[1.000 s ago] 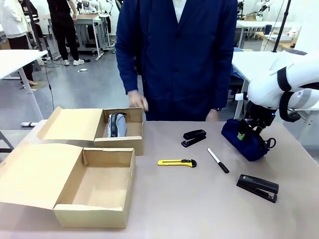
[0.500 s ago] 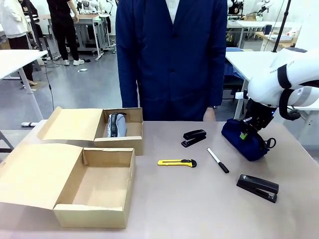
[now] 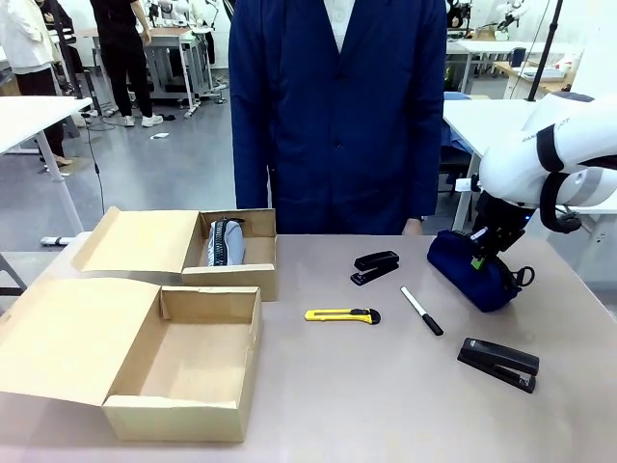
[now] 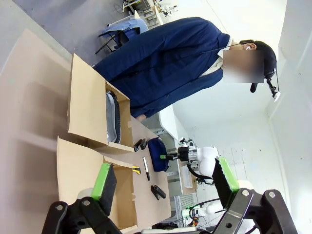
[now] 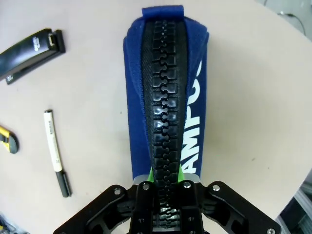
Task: Place items inside the box.
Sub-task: Pick up a Pencil pouch or Stapler and place it inside the Mailer Box closest to the robot.
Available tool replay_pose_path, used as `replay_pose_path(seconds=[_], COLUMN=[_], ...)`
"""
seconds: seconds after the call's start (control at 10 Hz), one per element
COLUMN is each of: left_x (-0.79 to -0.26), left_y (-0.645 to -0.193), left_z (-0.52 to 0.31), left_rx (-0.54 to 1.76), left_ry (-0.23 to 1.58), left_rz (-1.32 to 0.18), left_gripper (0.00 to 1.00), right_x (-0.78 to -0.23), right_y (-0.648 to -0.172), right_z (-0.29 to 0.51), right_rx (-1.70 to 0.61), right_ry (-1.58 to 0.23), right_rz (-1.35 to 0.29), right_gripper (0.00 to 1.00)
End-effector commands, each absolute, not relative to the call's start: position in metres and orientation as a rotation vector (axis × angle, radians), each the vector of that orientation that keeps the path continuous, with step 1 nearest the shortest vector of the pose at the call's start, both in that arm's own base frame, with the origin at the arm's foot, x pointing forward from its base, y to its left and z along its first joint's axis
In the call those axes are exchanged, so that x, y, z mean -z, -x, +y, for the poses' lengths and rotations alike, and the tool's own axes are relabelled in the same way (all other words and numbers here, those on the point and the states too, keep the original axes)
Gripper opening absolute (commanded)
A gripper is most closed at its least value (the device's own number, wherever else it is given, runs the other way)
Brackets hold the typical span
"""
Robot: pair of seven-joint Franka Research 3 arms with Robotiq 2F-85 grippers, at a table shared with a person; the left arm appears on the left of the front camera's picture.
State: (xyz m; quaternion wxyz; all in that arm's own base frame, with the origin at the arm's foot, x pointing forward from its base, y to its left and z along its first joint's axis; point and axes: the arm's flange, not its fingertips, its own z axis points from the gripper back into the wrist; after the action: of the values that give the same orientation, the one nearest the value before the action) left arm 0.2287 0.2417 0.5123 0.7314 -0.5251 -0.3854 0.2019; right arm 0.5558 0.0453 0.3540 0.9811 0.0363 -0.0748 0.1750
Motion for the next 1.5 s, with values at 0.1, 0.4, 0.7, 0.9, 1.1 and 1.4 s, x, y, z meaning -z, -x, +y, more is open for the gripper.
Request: replay_pose_path(seconds=[0.1,0.4,0.7,0.9,1.1,1.4], left_x=[-0.514,-0.514,-0.514,-0.514,-0.514,-0.514], left_y=[-0.230,-0.230,-0.230,-0.230,-0.230,-0.230], left_z=[0.241,0.241,0.241,0.241,0.241,0.241], left_rx=[-0.426,-0.426,-0.426,-0.426,-0.426,-0.426], left_ry=[1.163,1.163,1.163,1.163,1.163,1.163], left_rz=[-0.875,-0.875,-0.875,-0.875,-0.875,-0.875], left_gripper=[1.00,1.00,1.00,1.00,1.00,1.00], right_x=[-0.360,-0.403,-0.507,-0.539,-0.539,-0.547], right_y=[-0.555,-0.529,-0.437,-0.385,-0.322,-0.319], right_z=[0.040,0.013,-0.048,-0.065,-0.045,-0.045], right_rx=[-0.318,-0.334,-0.432,-0.493,-0.777,-0.793], right_ry=[-0.066,-0.128,-0.226,-0.260,-0.148,-0.170], right_rz=[-0.158,-0.218,-0.285,-0.348,-0.401,-0.362], right_gripper=[0.00,0.00,0.00,0.00,0.00,0.00])
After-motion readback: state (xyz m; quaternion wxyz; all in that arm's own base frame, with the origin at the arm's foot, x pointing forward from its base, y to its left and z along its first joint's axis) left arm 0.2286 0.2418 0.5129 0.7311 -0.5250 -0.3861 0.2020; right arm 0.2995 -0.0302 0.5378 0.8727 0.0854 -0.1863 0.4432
